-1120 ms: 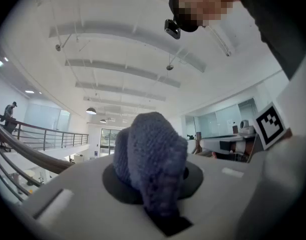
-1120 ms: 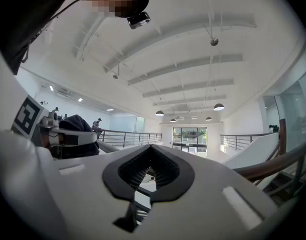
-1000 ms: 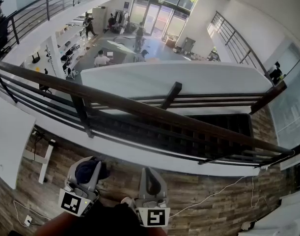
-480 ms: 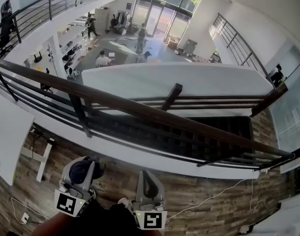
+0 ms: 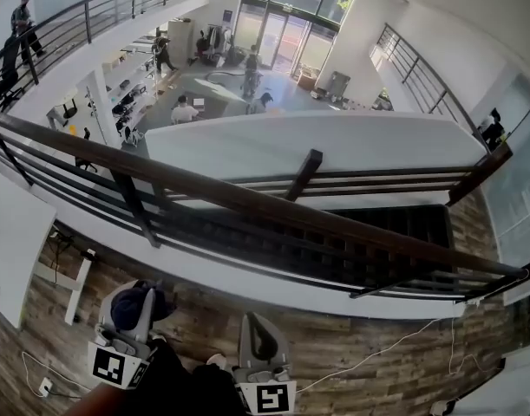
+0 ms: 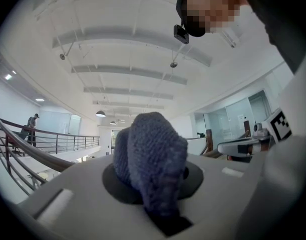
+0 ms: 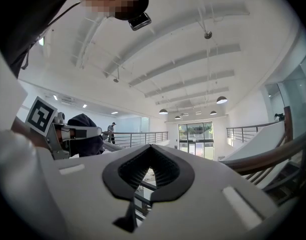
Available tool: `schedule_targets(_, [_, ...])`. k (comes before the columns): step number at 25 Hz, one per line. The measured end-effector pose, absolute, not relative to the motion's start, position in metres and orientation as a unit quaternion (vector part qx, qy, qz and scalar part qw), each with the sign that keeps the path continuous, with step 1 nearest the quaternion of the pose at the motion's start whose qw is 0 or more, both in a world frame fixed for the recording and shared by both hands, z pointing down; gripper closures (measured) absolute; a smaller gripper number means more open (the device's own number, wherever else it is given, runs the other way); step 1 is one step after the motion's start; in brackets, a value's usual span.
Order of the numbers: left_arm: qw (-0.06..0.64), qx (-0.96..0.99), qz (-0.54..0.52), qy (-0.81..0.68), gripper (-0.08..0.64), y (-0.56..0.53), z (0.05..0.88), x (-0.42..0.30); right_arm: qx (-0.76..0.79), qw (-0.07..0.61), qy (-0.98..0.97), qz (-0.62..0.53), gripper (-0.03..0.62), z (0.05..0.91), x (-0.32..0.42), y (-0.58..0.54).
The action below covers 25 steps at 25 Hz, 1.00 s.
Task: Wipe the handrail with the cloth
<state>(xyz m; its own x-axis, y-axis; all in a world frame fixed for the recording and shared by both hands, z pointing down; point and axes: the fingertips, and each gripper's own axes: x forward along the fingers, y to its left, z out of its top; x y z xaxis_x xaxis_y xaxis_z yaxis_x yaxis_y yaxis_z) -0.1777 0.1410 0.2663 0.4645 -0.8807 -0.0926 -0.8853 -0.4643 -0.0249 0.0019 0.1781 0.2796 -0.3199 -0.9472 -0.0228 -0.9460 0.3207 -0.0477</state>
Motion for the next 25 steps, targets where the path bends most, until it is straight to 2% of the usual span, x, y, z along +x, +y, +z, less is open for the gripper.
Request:
schedule_targets(5, [0.047,-0.856,0.028,0.513,0.503,0.124,0.261,-0.179,-0.602,0.010,0.798,0.022,0.591,0.276,0.021,0.163])
schedule_targets(12, [0.076,-0.859,0.021,0.506,0.503,0.076,0.247,-0.182,-0.609,0.009,0.792,0.039,0.591,0.264,0.004,0.122])
schedule_targets(17, [0.059,-0.860,0.026,0.506,0.502,0.038,0.248,-0.203,-0.610,0.009,0.790,0.053,0.591,0.255,-0.009,0.093])
schedule_targets(22, [0.083,-0.869,0.036,0.487,0.502,0.005,0.243,-0.227,-0.613,0.008,0.787,0.072,0.591,0.245,-0.020,0.064])
schedule_targets(25, [0.064,-0.872,0.033,0.484,0.502,-0.017,0.247,-0.235,-0.618,0.005,0.782,0.078,0.591,0.241,-0.026,0.047])
